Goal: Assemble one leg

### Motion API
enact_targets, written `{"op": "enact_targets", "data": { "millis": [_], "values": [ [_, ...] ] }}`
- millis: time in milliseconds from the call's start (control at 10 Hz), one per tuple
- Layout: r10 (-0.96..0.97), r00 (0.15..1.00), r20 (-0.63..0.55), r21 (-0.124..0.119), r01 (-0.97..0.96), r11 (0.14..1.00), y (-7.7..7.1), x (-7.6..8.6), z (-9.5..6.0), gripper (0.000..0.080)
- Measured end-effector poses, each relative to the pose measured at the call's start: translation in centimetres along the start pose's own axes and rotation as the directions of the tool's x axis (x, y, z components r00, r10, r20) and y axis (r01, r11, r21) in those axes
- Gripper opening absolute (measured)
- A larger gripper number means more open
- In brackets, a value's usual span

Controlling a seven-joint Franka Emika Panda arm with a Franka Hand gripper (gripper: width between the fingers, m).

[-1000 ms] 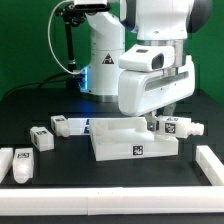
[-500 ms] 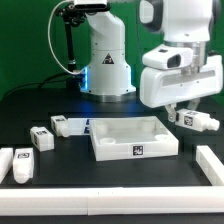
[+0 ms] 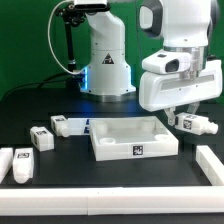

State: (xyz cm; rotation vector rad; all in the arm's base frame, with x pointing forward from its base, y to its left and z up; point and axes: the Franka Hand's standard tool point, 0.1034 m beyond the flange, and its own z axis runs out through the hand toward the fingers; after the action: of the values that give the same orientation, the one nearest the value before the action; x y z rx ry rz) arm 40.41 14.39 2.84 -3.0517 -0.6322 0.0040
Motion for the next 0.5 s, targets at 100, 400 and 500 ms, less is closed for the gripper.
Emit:
{"op": "enact_targets", "data": {
  "millis": [100,400,500],
  "values": [
    [0.022,1.000,0.012,0.003,-0.022,1.000,-1.3,-0.8,1.1,0.0308],
    [0.081,0.996,0.031,0.011,-0.081,0.997,-2.1,-1.5,2.2,0.0309],
    [0.084,0.996,0.031,0.013,-0.084,0.996,-2.2,-1.5,2.3,0.0309]
  ]
}}
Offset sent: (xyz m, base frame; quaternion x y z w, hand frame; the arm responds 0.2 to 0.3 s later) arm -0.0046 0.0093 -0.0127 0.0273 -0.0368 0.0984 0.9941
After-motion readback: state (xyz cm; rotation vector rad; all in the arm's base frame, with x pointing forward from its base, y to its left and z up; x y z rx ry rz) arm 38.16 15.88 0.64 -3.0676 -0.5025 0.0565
